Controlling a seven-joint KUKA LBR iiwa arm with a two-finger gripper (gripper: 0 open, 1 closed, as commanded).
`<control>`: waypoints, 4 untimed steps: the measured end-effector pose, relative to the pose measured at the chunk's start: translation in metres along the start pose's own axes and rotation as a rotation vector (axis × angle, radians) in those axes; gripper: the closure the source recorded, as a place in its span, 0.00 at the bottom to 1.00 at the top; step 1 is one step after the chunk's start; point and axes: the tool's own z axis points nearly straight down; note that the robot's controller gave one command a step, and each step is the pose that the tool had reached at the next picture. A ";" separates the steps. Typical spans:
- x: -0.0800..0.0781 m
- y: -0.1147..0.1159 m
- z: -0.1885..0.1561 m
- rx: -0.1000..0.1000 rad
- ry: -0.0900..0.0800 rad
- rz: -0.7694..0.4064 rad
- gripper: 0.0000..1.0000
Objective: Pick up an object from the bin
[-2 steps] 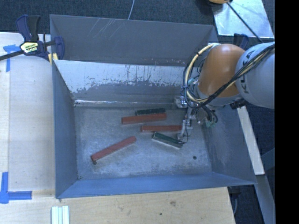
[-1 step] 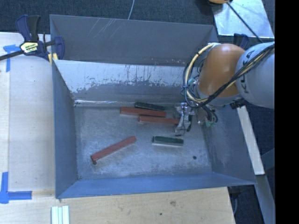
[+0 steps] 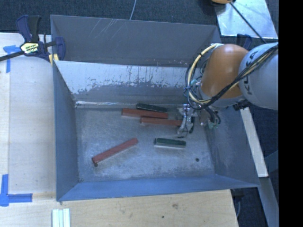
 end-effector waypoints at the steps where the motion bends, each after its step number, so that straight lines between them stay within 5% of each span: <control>1: 0.025 0.042 -0.126 -0.001 0.000 0.016 1.00; 2: 0.025 0.042 -0.126 -0.001 0.000 0.016 0.00; 3: 0.025 0.042 -0.126 -0.001 0.000 0.016 0.00; 4: 0.059 0.078 -0.025 0.000 -0.004 -0.069 0.00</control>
Offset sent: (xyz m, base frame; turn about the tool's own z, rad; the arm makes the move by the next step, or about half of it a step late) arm 0.0000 0.0000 0.0000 0.0000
